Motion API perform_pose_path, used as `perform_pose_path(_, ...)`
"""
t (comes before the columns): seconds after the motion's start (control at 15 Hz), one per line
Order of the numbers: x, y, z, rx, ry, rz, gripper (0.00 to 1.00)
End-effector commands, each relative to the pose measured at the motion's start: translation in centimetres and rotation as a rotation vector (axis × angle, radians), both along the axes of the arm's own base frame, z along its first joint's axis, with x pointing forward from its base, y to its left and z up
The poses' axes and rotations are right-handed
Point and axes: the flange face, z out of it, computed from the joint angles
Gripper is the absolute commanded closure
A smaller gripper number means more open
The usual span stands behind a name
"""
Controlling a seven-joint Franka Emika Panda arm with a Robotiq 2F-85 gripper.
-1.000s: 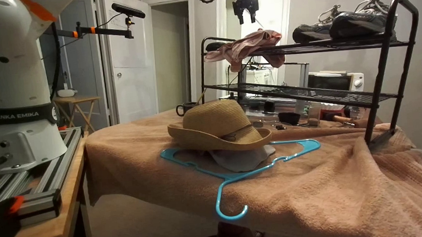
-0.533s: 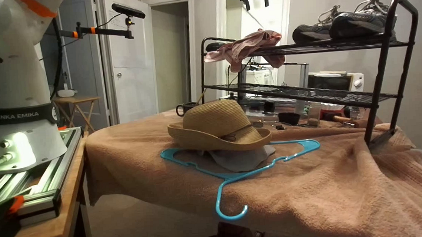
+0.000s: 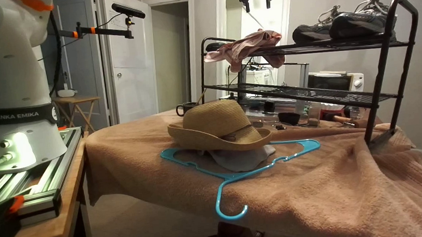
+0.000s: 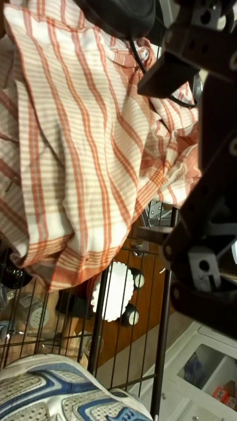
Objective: Push the alarm clock slightly to the left
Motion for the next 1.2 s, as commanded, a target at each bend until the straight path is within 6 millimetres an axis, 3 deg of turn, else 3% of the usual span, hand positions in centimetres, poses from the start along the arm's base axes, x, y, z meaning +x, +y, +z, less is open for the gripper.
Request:
perform_pose_path(0.0,-3.0,-0.8,-0.6,0.028,0.004,0.045,0.0)
perform_pose_path(0.73,-11.2,-2.4,-3.8,0.065,0.028,-0.002,0.0)
perform_pose_path(1.13,-14.4,-2.4,-5.4,0.093,0.055,-0.079,0.0)
